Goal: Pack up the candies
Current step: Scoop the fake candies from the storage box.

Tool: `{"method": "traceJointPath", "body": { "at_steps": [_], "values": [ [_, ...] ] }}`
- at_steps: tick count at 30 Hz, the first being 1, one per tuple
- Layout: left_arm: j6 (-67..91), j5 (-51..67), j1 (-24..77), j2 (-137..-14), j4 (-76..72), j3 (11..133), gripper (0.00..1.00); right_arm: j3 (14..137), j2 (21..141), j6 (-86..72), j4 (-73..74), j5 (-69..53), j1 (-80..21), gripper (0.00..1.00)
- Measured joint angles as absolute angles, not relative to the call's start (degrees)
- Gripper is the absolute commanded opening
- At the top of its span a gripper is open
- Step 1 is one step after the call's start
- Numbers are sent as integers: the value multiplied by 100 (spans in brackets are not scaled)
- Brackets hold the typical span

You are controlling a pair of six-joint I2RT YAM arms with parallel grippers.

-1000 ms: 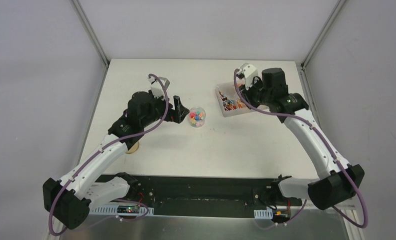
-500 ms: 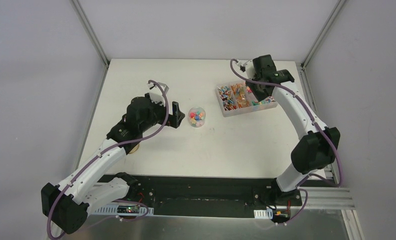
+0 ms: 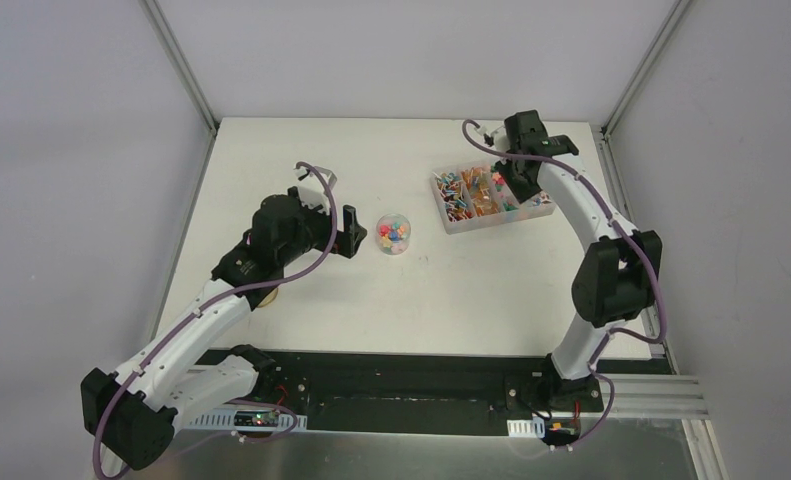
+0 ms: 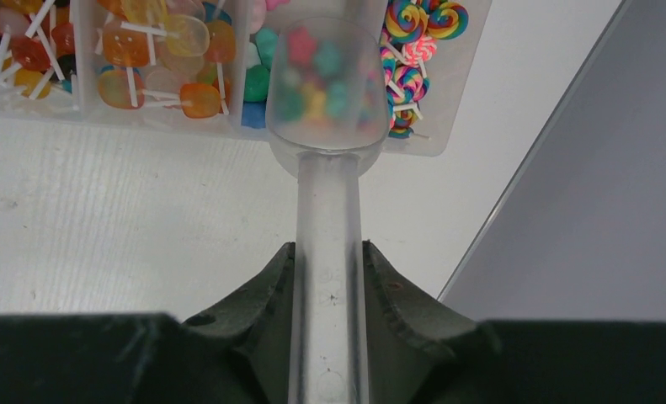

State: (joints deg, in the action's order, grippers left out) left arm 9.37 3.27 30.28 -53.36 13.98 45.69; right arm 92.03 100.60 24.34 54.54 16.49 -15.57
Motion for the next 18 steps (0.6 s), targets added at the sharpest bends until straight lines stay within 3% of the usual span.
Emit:
{"method": "traceJointPath", "body": {
  "at_steps": [18],
  "values": [
    [906, 329, 3028, -5142, 1389, 4508, 99, 8060, 10289, 2231, 3568, 1616, -1525, 0]
  ]
}}
